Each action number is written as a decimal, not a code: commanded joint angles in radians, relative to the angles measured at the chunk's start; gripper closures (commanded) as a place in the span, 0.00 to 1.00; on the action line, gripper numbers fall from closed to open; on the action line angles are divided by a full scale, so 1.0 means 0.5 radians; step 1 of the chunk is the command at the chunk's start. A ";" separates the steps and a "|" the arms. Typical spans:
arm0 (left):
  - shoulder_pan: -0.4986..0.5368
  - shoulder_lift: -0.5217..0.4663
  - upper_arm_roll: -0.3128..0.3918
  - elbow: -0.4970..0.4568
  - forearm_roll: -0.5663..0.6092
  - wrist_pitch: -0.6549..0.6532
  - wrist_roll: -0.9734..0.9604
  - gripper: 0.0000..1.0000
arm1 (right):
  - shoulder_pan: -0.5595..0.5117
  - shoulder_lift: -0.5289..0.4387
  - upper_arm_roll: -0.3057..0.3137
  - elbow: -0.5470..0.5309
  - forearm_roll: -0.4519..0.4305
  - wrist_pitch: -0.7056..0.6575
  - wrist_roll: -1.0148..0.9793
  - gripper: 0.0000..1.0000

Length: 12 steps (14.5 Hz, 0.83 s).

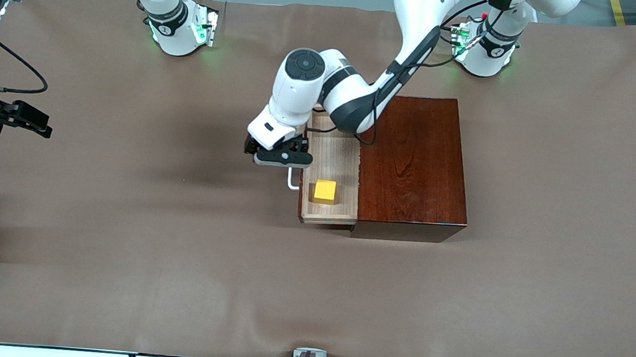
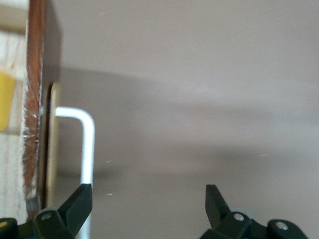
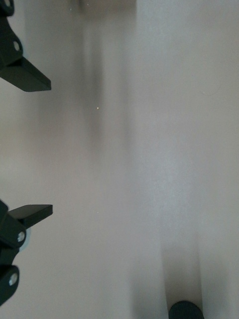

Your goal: Open drawer, take yellow block, close drawer

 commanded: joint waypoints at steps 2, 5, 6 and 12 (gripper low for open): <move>-0.065 0.040 0.031 0.117 -0.022 -0.005 -0.143 0.00 | 0.003 -0.055 0.003 -0.048 -0.030 -0.003 -0.001 0.00; -0.062 -0.052 0.085 0.114 -0.019 -0.140 -0.146 0.00 | 0.006 -0.055 0.006 -0.042 -0.030 0.000 0.014 0.00; -0.062 -0.098 0.147 0.111 -0.019 -0.204 -0.143 0.00 | 0.006 -0.052 0.006 -0.036 -0.030 -0.003 0.020 0.00; -0.004 -0.267 0.591 0.071 -0.016 -0.523 -0.113 0.00 | 0.043 -0.042 0.019 -0.030 -0.027 0.000 0.008 0.00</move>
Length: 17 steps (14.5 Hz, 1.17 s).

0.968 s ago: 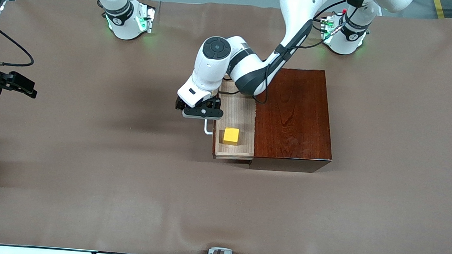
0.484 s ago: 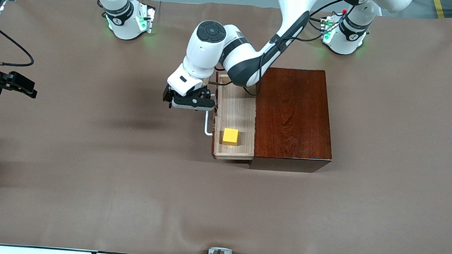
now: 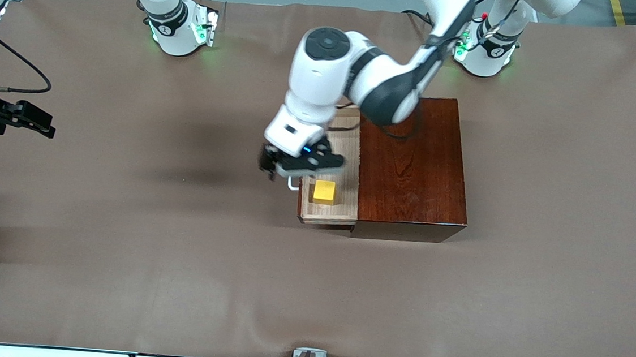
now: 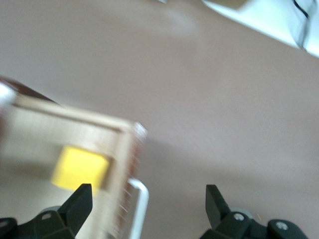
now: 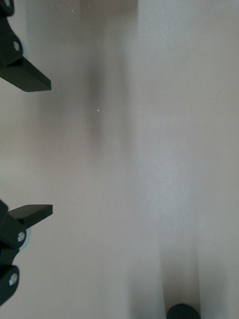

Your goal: Open drawer, take yellow block, close drawer

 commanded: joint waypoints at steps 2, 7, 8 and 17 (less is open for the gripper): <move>0.111 -0.106 0.165 -0.088 -0.016 -0.226 0.084 0.00 | 0.098 -0.042 0.007 -0.033 -0.011 -0.001 0.029 0.00; 0.458 -0.253 0.162 -0.107 -0.016 -0.521 0.345 0.00 | 0.508 -0.042 0.003 -0.030 -0.011 -0.013 1.051 0.00; 0.513 -0.278 0.162 -0.128 -0.016 -0.533 0.372 0.00 | 0.619 -0.036 0.003 -0.027 -0.008 -0.007 1.324 0.00; 0.946 -0.753 0.162 -0.613 -0.013 -0.537 0.952 0.00 | 1.365 0.326 0.000 0.108 0.210 0.302 3.662 0.00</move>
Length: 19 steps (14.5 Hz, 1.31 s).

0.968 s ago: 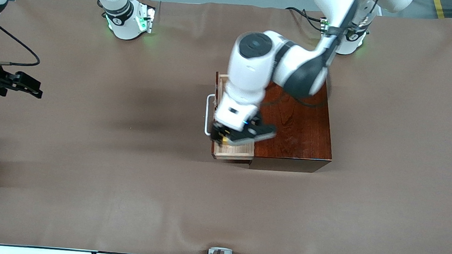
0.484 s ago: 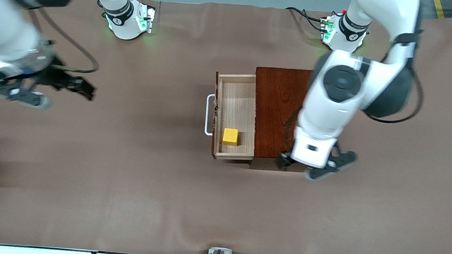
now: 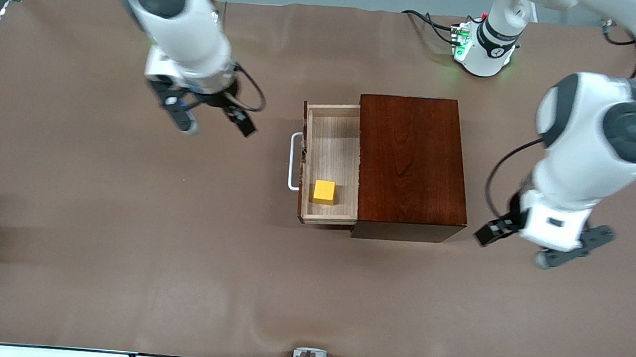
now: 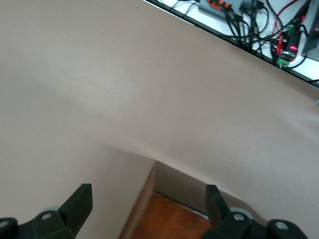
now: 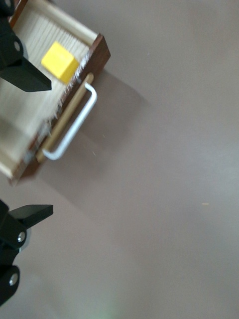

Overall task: Open drawer, take yellow block, close drawer
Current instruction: 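Lower the right gripper into the drawer over the yellow cube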

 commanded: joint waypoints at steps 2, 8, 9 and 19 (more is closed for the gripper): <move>0.095 -0.263 -0.015 -0.268 -0.013 -0.003 0.214 0.00 | 0.127 0.162 -0.029 0.089 0.056 0.250 0.687 0.00; 0.252 -0.457 -0.015 -0.428 -0.003 -0.045 0.539 0.00 | 0.308 0.475 -0.032 0.120 0.059 0.698 1.200 0.00; 0.261 -0.463 -0.015 -0.431 -0.003 -0.061 0.561 0.00 | 0.326 0.518 -0.032 0.123 0.056 0.753 1.262 0.00; 0.469 -0.843 -0.021 -0.786 0.000 -0.064 1.015 0.00 | 0.256 0.859 -0.035 0.347 0.056 0.999 1.649 0.00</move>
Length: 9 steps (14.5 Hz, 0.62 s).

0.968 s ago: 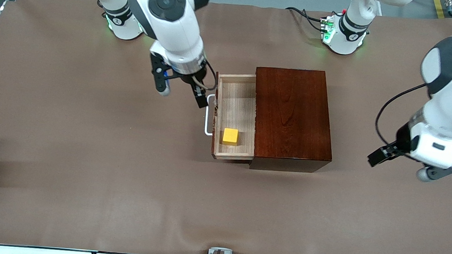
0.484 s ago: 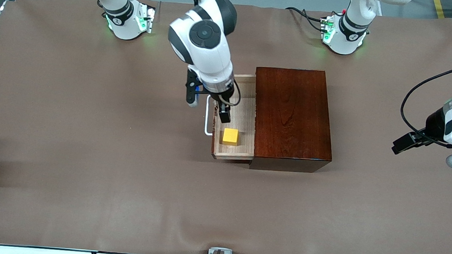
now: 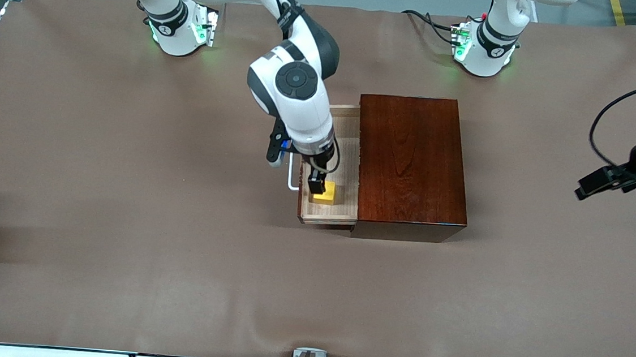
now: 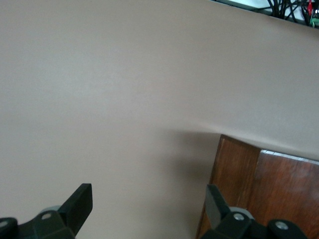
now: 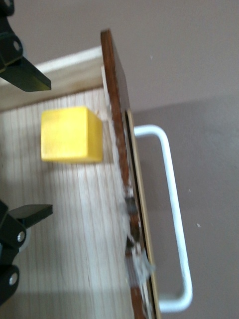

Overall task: Open drawer, take yellow block, close drawer
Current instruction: 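Lower the right gripper into the drawer over the yellow cube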

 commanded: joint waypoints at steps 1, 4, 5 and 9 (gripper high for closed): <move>0.052 -0.213 -0.022 -0.207 0.000 0.007 0.101 0.00 | -0.020 0.086 0.008 0.069 0.017 0.058 0.058 0.00; 0.058 -0.317 -0.025 -0.253 0.000 0.001 0.105 0.00 | -0.020 0.136 0.008 0.066 0.014 0.125 0.055 0.00; 0.058 -0.333 -0.025 -0.253 0.003 -0.005 0.105 0.00 | -0.020 0.151 0.008 0.066 0.017 0.138 0.055 0.00; 0.043 -0.400 -0.043 -0.241 0.180 -0.072 0.114 0.00 | -0.020 0.188 0.008 0.066 0.017 0.168 0.055 0.00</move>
